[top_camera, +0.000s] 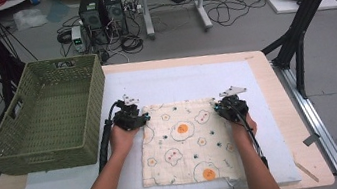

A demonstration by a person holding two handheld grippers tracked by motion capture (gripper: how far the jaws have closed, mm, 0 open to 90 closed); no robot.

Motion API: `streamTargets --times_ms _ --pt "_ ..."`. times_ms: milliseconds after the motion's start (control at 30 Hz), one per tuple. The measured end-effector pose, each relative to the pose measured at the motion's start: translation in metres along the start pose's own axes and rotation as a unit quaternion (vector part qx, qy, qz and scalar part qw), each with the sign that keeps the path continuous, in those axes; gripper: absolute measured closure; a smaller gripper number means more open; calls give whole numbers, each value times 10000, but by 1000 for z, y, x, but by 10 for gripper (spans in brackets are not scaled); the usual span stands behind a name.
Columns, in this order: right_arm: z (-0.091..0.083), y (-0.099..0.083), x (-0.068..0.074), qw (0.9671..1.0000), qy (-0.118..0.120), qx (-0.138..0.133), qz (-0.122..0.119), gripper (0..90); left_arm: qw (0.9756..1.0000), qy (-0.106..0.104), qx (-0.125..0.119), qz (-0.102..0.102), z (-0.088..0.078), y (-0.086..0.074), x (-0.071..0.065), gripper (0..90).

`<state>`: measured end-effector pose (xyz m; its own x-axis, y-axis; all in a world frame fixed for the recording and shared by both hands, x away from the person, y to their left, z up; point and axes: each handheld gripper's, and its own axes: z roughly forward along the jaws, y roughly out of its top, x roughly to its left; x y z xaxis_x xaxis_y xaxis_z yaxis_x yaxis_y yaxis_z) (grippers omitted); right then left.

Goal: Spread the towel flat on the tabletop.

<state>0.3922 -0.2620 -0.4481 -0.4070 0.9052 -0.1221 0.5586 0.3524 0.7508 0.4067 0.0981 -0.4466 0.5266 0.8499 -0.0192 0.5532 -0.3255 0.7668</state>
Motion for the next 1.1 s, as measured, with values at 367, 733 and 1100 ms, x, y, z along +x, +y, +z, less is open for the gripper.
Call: streamTargets --times_ms 367,733,1100 --pt "-40 -6 -16 9960 576 -577 372 349 9968 233 -727 -240 -26 -3 10 525" --pt "-86 -36 -21 9895 973 -1060 129 116 9778 -1206 -1681 -318 -53 -14 1 206" --pt "-100 -39 -13 9876 1001 -1193 -201 113 9726 -1346 -1887 -165 -75 -15 -5 196"
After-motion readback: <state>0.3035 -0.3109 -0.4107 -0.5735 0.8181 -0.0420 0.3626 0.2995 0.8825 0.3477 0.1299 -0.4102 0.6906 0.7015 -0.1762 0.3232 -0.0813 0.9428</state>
